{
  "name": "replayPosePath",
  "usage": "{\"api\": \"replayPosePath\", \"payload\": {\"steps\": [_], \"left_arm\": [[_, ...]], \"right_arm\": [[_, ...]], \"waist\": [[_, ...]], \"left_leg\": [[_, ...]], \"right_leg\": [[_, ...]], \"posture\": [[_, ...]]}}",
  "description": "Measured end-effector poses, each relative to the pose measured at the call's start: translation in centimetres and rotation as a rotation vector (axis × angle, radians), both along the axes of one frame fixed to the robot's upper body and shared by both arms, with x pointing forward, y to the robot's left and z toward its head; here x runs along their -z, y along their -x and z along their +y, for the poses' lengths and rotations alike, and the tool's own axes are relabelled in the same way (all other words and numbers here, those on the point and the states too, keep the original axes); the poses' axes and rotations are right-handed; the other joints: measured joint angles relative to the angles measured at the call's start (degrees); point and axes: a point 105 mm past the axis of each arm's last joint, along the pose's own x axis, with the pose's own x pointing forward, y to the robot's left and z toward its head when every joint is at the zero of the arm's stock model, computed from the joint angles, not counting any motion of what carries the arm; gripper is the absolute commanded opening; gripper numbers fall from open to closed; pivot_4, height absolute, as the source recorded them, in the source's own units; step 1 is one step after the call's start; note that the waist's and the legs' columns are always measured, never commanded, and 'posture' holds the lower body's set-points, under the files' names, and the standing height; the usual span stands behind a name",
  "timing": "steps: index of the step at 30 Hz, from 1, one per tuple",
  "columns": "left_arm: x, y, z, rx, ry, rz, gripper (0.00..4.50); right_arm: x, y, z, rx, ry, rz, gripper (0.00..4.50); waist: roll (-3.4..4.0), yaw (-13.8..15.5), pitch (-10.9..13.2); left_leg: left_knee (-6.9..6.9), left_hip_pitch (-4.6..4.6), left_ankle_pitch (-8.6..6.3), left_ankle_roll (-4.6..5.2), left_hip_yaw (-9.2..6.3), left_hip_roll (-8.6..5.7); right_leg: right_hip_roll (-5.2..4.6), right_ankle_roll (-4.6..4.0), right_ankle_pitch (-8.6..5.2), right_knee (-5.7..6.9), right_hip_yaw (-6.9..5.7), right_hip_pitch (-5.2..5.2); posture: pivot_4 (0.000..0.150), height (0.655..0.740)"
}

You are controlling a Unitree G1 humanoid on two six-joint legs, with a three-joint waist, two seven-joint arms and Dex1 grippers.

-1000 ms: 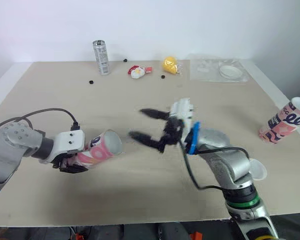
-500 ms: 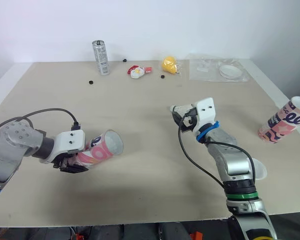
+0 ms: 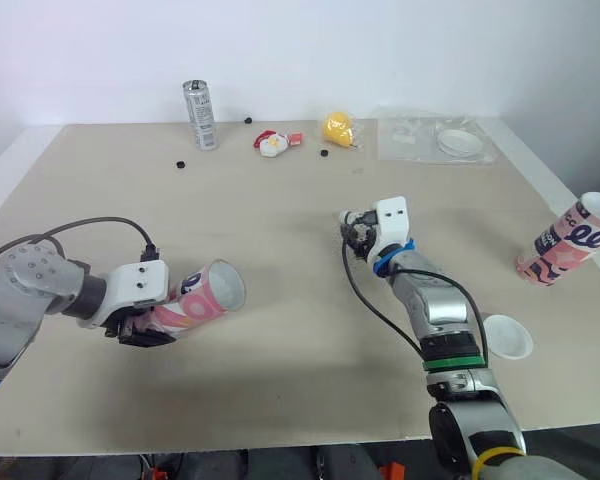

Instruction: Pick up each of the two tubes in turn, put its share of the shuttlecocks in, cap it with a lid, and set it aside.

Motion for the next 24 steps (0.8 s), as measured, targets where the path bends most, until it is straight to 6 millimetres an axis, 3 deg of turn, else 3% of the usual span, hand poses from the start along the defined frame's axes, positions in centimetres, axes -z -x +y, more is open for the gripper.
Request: {"api": "replayPosePath", "payload": {"steps": [2,3,7,10,13,16,19,24], "left_arm": [[0.0,0.0,0.0,-0.001,0.0,0.0,3.35],[0.0,0.0,0.0,-0.001,0.0,0.0,3.35],[0.0,0.0,0.0,0.0,0.0,-0.001,3.35],[0.0,0.0,-0.1,0.003,-0.001,-0.001,3.35],[0.0,0.1,-0.1,0.005,-0.003,0.0,3.35],[0.0,0.0,-0.1,0.005,-0.003,-0.002,3.35],[0.0,0.0,0.0,0.003,-0.004,-0.001,3.35],[0.0,-0.1,0.0,0.0,-0.007,-0.001,3.35]], "right_arm": [[0.0,0.0,-0.1,0.002,-0.001,0.0,0.23],[0.0,0.0,-0.1,0.001,-0.001,-0.001,0.1],[-0.1,0.1,-0.1,-0.023,-0.004,-0.005,0.1],[-1.1,1.3,0.7,-0.168,0.017,-0.04,0.1],[-3.3,4.6,3.5,-0.483,0.031,-0.116,0.1],[-6.3,10.4,6.9,-0.91,-0.033,-0.147,0.1],[-7.7,13.8,8.2,-1.124,0.001,-0.146,0.1],[-6.6,15.4,10.9,-1.263,0.141,-0.132,0.1]], "waist": [[0.0,-0.01,0.0],[0.0,-0.01,0.0],[0.0,0.0,0.0],[0.02,0.03,0.01],[0.05,0.04,0.03],[0.08,0.11,0.05],[0.03,0.1,0.05],[0.03,0.05,0.06]], "left_leg": [[-0.01,0.0,0.0,0.0,-0.01,0.01],[-0.01,0.0,0.0,0.0,-0.01,0.01],[-0.01,0.0,0.0,0.0,-0.01,0.0],[-0.02,-0.03,0.0,0.01,-0.02,-0.01],[-0.05,-0.04,-0.03,0.04,-0.05,0.0],[-0.04,-0.04,-0.03,0.05,-0.12,0.02],[0.01,0.03,-0.03,0.05,-0.11,0.03],[0.04,0.06,-0.02,0.04,-0.03,0.07]], "right_leg": [[0.01,0.0,0.0,0.0,0.0,-0.01],[0.01,0.0,0.01,0.0,0.0,0.0],[0.0,0.0,0.01,0.0,0.0,0.0],[0.0,0.06,-0.04,0.0,0.0,0.0],[0.02,0.05,-0.08,0.0,-0.01,-0.01],[0.03,0.04,-0.1,0.0,-0.06,0.02],[0.01,-0.21,-0.17,-0.01,-0.09,0.08],[0.02,-0.3,-0.11,-0.01,-0.09,0.01]], "posture": [[0.15,0.74],[0.15,0.74],[0.15,0.74],[0.15,0.74],[0.15,0.74],[0.15,0.74],[0.15,0.74],[0.15,0.74]]}}
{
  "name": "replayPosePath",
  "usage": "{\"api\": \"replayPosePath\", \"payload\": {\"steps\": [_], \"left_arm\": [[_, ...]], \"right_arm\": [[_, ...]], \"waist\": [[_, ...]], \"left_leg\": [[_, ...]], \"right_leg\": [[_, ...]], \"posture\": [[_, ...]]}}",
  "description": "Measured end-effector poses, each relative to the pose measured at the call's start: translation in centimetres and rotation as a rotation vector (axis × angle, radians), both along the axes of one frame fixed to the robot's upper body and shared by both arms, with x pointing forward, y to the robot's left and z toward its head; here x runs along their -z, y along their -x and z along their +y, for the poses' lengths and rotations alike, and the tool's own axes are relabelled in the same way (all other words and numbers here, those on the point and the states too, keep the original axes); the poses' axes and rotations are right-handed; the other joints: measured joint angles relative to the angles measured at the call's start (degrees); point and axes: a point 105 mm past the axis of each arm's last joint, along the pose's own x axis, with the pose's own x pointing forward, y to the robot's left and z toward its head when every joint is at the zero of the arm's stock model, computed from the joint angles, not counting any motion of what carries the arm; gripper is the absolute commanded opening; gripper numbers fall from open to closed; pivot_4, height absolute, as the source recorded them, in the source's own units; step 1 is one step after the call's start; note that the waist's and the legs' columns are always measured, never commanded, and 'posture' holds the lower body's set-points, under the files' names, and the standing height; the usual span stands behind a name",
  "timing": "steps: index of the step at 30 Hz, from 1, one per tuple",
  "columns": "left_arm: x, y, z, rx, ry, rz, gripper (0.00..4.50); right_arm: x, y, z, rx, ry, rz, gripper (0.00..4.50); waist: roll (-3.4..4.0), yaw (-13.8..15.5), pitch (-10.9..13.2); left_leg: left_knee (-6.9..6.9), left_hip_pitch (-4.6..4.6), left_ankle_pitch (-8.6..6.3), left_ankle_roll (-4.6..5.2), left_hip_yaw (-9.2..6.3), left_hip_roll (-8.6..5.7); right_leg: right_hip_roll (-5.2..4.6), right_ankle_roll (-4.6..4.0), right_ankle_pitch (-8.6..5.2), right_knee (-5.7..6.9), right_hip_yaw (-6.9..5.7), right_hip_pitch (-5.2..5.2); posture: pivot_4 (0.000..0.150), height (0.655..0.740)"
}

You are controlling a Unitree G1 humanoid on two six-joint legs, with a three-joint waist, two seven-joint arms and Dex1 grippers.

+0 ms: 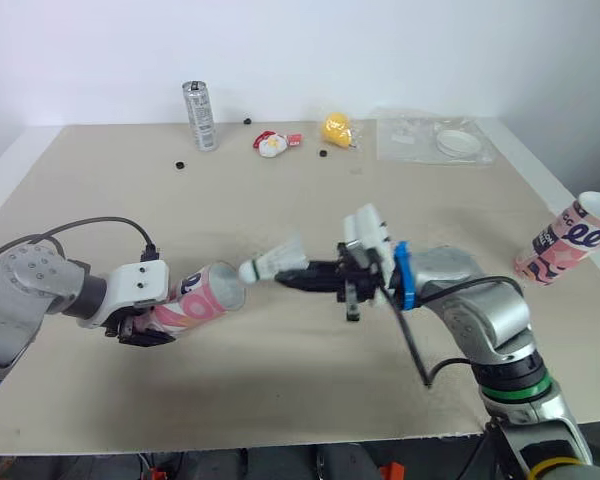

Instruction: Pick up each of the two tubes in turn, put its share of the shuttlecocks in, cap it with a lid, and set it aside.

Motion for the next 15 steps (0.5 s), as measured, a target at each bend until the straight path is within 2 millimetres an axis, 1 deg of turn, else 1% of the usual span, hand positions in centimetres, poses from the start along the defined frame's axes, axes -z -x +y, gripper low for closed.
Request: {"api": "replayPosePath", "payload": {"steps": [3,6,7,8,10,11,12,15], "left_arm": [[0.0,0.0,0.0,0.001,0.001,0.0,3.35],[-0.1,0.0,-0.1,0.002,0.003,0.0,3.35],[-0.1,0.0,-0.1,0.003,0.003,0.0,3.35],[-0.1,0.0,-0.1,0.003,0.003,0.0,3.35],[-0.1,0.0,-0.2,0.003,0.003,0.0,3.35],[-0.1,0.0,-0.2,0.003,0.003,0.0,3.35],[-0.1,0.0,-0.1,0.0,0.003,0.0,3.35],[-0.1,0.1,-0.1,-0.015,0.009,0.008,3.35]], "right_arm": [[0.5,0.0,2.2,-0.046,0.056,-0.113,0.1],[1.3,-0.7,3.6,-0.055,0.092,-0.17,0.1],[1.5,-0.7,4.0,-0.062,0.094,-0.164,0.69],[1.5,-0.6,4.3,-0.075,0.089,-0.155,1.0],[1.5,-0.4,4.3,-0.092,0.088,-0.13,1.37],[1.5,-0.3,4.3,-0.098,0.087,-0.118,1.46],[1.2,-0.1,4.5,-0.103,0.064,-0.099,1.76],[-0.2,0.0,4.0,-0.097,0.0,-0.078,1.76]], "waist": [[0.0,0.06,0.0],[-0.01,0.09,0.0],[-0.01,0.11,0.0],[-0.01,0.15,0.0],[-0.01,0.17,0.0],[-0.01,0.16,0.0],[-0.01,0.15,0.0],[-0.01,0.15,0.0]], "left_leg": [[-0.01,-0.02,0.0,0.0,0.02,0.0],[-0.01,-0.08,0.0,0.0,0.02,-0.02],[-0.01,-0.08,0.0,0.0,0.02,-0.03],[-0.01,-0.11,0.0,0.0,0.0,-0.03],[-0.01,-0.11,0.0,-0.01,-0.01,-0.03],[-0.01,-0.11,0.0,-0.01,-0.02,-0.03],[-0.01,-0.1,0.0,-0.01,-0.02,-0.02],[-0.01,-0.09,0.0,0.0,-0.05,0.0]], "right_leg": [[0.0,-0.01,-0.03,0.0,0.0,-0.03],[-0.03,0.01,-0.05,-0.01,0.0,-0.04],[-0.03,0.02,-0.05,-0.01,0.0,-0.04],[-0.03,0.06,-0.05,-0.01,0.0,-0.04],[-0.04,0.1,-0.03,-0.01,0.0,-0.03],[-0.04,0.1,-0.03,-0.01,0.0,-0.03],[-0.03,0.09,-0.02,-0.01,-0.01,-0.03],[-0.01,0.04,-0.02,0.0,-0.03,-0.02]], "posture": [[0.15,0.74],[0.15,0.74],[0.15,0.74],[0.15,0.74],[0.15,0.74],[0.15,0.74],[0.15,0.74],[0.15,0.74]]}}
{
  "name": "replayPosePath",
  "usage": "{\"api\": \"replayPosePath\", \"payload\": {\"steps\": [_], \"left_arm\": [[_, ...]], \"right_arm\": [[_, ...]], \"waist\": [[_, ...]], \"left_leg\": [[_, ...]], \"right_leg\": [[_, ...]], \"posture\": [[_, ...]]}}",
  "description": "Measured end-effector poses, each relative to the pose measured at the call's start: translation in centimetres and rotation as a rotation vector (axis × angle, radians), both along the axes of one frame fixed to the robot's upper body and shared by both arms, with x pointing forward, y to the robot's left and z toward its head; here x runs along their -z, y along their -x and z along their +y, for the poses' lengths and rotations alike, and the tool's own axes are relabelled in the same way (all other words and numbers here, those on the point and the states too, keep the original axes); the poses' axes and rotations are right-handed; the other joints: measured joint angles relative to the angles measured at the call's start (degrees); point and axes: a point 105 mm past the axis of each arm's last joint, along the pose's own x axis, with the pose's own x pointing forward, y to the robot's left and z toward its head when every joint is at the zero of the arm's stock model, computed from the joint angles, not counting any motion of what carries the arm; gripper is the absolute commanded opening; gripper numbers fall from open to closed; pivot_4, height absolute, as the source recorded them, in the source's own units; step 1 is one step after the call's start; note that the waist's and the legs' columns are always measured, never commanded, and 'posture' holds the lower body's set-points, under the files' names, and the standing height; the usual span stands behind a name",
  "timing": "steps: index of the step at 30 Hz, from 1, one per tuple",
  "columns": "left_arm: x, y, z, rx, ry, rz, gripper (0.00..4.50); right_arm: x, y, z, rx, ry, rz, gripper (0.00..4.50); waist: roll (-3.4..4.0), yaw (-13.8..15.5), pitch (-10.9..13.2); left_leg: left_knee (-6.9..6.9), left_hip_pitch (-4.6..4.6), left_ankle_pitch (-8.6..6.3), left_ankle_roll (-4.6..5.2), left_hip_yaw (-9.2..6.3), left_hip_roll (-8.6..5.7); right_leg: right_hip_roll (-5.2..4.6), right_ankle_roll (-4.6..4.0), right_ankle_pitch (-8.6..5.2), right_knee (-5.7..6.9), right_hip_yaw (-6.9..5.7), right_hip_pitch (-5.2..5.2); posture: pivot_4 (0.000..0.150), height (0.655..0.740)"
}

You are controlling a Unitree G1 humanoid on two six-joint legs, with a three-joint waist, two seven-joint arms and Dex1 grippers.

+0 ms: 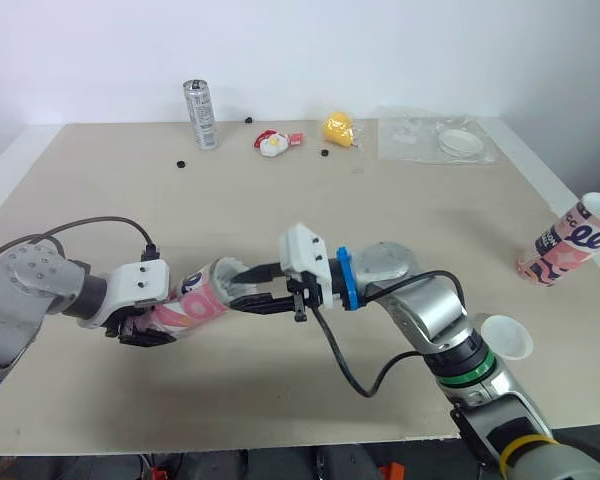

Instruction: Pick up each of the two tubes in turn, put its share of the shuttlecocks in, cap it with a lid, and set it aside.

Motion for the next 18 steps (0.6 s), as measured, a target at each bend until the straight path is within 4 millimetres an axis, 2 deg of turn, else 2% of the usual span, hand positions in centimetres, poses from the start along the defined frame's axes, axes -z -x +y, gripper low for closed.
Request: {"api": "replayPosePath", "payload": {"steps": [3,5,8,10,12,16,18], "left_arm": [[0.0,0.0,0.0,-0.008,0.002,0.004,3.35],[0.0,0.0,0.0,-0.011,0.002,0.005,3.35],[0.0,0.0,0.0,-0.012,0.002,0.005,3.35],[0.0,-0.1,0.0,-0.012,0.002,0.003,3.35],[0.0,-0.1,-0.1,-0.011,0.005,0.004,3.35],[0.0,-0.1,-0.1,-0.009,0.005,0.006,3.35],[0.0,-0.2,-0.1,-0.01,0.006,0.008,3.35]], "right_arm": [[-1.2,-0.1,-0.9,0.011,-0.049,0.046,0.92],[-2.0,-0.4,-1.3,0.02,-0.074,0.071,0.12],[-3.3,-0.7,-1.4,0.023,-0.083,0.038,0.12],[-3.1,-1.1,-0.9,0.02,-0.032,-0.016,0.12],[-1.3,-1.5,0.3,0.001,0.06,-0.067,0.12],[0.7,-1.9,1.9,-0.036,0.141,-0.113,0.12],[1.8,-1.9,4.1,-0.087,0.207,-0.203,0.12]], "waist": [[0.0,-0.02,0.0],[0.01,-0.04,0.01],[0.01,-0.05,0.0],[0.01,-0.06,0.0],[0.01,-0.02,0.0],[0.01,-0.03,0.01],[0.01,-0.07,0.0]], "left_leg": [[0.0,0.01,0.0,0.0,0.02,0.0],[0.0,0.01,0.0,0.0,0.02,0.0],[0.0,0.04,0.0,0.0,0.01,0.02],[-0.01,0.05,0.0,0.0,0.03,0.02],[-0.01,0.04,0.0,0.0,0.04,0.0],[-0.01,0.01,0.0,0.0,0.07,-0.02],[0.0,0.04,0.0,0.0,0.08,-0.02]], "right_leg": [[-0.01,-0.02,-0.01,0.0,0.0,0.0],[-0.01,-0.04,0.0,0.0,0.0,-0.01],[0.02,-0.06,0.0,0.0,-0.01,-0.01],[0.02,-0.06,-0.01,0.0,-0.01,-0.01],[0.01,-0.07,-0.02,0.0,-0.01,-0.01],[-0.02,-0.04,-0.02,0.0,0.02,-0.03],[-0.02,-0.04,-0.01,0.01,0.02,-0.03]], "posture": [[0.15,0.74],[0.15,0.74],[0.15,0.74],[0.15,0.74],[0.15,0.74],[0.15,0.74],[0.15,0.74]]}}
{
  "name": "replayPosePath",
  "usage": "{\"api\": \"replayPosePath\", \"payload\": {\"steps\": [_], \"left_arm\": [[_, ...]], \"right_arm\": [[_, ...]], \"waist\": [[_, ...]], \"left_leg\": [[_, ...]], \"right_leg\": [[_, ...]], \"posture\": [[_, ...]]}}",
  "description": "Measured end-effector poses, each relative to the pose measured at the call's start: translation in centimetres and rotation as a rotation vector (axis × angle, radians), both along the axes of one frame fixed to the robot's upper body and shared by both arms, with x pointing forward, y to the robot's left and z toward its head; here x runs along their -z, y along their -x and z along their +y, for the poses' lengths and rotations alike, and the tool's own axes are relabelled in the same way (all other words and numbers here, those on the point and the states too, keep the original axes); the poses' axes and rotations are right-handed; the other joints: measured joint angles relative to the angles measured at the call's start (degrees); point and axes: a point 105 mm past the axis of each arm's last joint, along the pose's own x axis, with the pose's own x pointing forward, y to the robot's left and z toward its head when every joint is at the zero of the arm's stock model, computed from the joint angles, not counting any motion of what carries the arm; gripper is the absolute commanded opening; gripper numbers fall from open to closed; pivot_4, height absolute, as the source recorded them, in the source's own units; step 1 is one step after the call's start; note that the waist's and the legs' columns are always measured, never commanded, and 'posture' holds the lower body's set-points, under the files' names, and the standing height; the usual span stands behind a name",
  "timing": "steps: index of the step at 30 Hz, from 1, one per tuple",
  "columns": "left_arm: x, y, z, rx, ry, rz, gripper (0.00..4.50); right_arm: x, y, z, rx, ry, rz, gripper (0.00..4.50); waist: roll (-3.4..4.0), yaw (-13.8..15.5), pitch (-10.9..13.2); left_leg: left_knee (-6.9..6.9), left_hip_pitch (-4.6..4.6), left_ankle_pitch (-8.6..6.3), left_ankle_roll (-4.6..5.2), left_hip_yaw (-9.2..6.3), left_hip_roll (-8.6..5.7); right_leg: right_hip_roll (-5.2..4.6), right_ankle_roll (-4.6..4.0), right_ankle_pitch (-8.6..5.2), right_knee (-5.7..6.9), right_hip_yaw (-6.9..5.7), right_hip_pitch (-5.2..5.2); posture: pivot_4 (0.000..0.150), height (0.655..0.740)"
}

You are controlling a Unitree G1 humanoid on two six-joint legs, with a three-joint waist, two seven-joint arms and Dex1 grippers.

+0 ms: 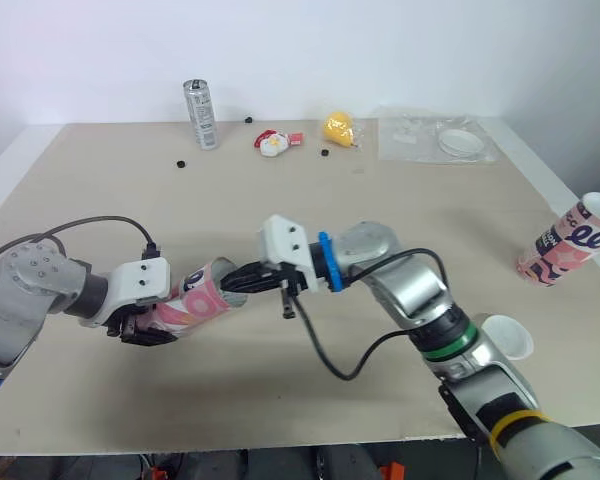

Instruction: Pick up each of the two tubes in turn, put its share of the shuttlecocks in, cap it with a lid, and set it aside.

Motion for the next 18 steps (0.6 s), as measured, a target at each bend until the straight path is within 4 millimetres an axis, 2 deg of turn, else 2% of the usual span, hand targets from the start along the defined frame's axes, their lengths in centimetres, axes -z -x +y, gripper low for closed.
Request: {"api": "replayPosePath", "payload": {"steps": [4,9,14,16,18], "left_arm": [[0.0,0.0,0.0,-0.002,0.002,0.0,3.35],[0.1,0.0,0.4,-0.039,0.001,0.017,3.35],[0.1,0.0,0.4,-0.041,-0.004,0.008,3.35],[0.1,0.1,0.1,-0.03,0.002,0.0,3.35],[0.1,0.2,-0.2,-0.02,0.009,-0.005,3.35]], "right_arm": [[1.0,0.0,2.9,-0.065,0.064,-0.125,0.12],[1.1,-0.2,4.1,-0.107,0.091,-0.234,0.12],[0.9,0.0,3.8,-0.111,0.071,-0.169,0.12],[0.4,0.3,3.1,-0.112,0.045,-0.102,0.12],[-0.9,0.4,1.6,-0.105,0.007,-0.044,0.12]], "waist": [[0.0,0.0,0.0],[-0.01,-0.18,-0.02],[0.0,-0.17,-0.03],[0.0,0.1,-0.02],[0.0,0.24,-0.02]], "left_leg": [[0.0,-0.01,0.0,0.0,-0.03,0.03],[-0.03,0.14,0.0,0.0,0.0,0.11],[-0.03,0.17,0.02,-0.03,-0.07,0.43],[-0.03,0.11,0.02,-0.04,-0.11,0.44],[-0.02,0.01,0.02,-0.04,-0.13,0.37]], "right_leg": [[0.02,-0.04,0.01,0.0,-0.03,-0.01],[0.08,-0.14,0.03,0.07,-0.03,0.04],[0.46,-0.37,0.16,0.1,-0.03,0.03],[0.46,-0.37,0.12,0.09,-0.04,0.02],[0.36,-0.28,0.07,0.07,-0.05,0.01]], "posture": [[0.15,0.74],[0.15,0.74],[0.15,0.74],[0.15,0.74],[0.15,0.74]]}}
